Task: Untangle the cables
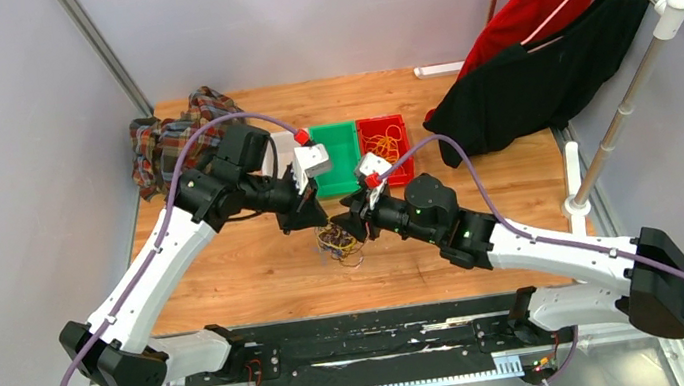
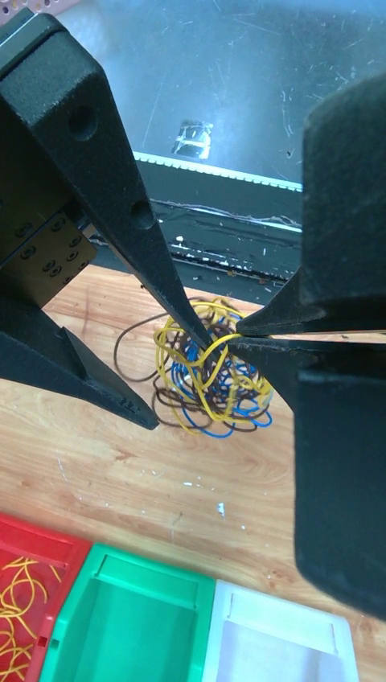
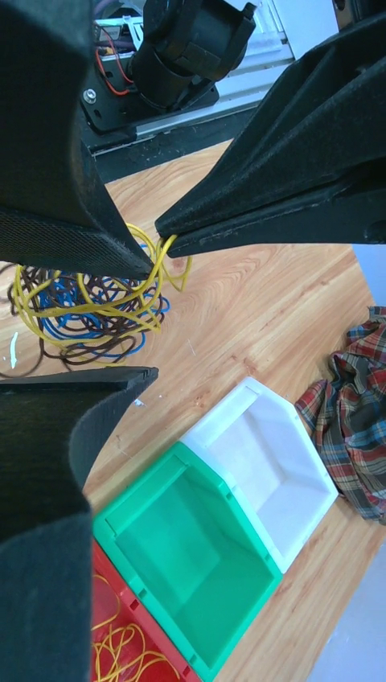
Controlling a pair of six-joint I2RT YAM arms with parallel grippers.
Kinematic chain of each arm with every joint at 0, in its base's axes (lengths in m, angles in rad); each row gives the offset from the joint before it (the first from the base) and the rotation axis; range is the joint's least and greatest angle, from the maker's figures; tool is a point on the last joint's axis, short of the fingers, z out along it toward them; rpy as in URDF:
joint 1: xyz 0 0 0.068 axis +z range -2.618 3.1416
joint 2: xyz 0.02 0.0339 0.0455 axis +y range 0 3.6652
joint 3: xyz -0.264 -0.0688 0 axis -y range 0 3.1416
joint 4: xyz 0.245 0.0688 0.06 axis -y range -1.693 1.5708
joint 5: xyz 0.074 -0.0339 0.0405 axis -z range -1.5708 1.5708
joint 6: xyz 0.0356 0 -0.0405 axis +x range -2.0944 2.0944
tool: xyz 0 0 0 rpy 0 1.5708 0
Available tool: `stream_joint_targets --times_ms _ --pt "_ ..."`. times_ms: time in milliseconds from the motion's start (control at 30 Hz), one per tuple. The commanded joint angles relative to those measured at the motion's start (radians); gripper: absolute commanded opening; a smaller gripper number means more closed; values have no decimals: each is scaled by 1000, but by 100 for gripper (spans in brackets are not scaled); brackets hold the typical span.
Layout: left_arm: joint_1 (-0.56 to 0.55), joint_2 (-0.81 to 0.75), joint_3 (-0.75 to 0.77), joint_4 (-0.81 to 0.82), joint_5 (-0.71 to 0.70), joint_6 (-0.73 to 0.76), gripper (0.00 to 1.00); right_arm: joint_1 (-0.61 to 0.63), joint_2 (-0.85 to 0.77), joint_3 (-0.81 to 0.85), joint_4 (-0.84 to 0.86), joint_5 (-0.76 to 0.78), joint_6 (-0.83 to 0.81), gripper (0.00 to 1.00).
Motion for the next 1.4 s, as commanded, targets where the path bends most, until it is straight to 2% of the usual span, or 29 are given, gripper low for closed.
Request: stream_joint_targets --times_ms 0,200,333,433,500,567,633,833,1100,1367 --pt "-8 -7 28 -30 56 7 1 18 -25 0 61 40 -30 44" --pt "-8 -11 27 -39 36 17 1 20 -49 17 13 -10 -36 47" --pt "-8 -15 32 -39 39 19 1 20 -59 16 6 20 -35 40" --pt "-8 -18 37 -40 39 17 1 20 -52 25 2 15 -29 31" --pt "-8 -21 45 -39 38 13 1 23 -45 38 -16 19 -27 30" --pt "-8 -21 57 -39 41 7 1 27 -39 39 -19 22 -20 32" --pt "-7 -21 66 -39 47 0 1 30 -30 37 -13 21 -12 40" --pt "-8 -28 81 -39 50 -9 1 42 -8 32 17 -9 11 53" --pt "-7 -28 124 -41 71 -30 1 49 75 45 90 -14 41 55" --pt "-8 -27 187 -55 74 -35 1 51 177 32 131 -16 110 50"
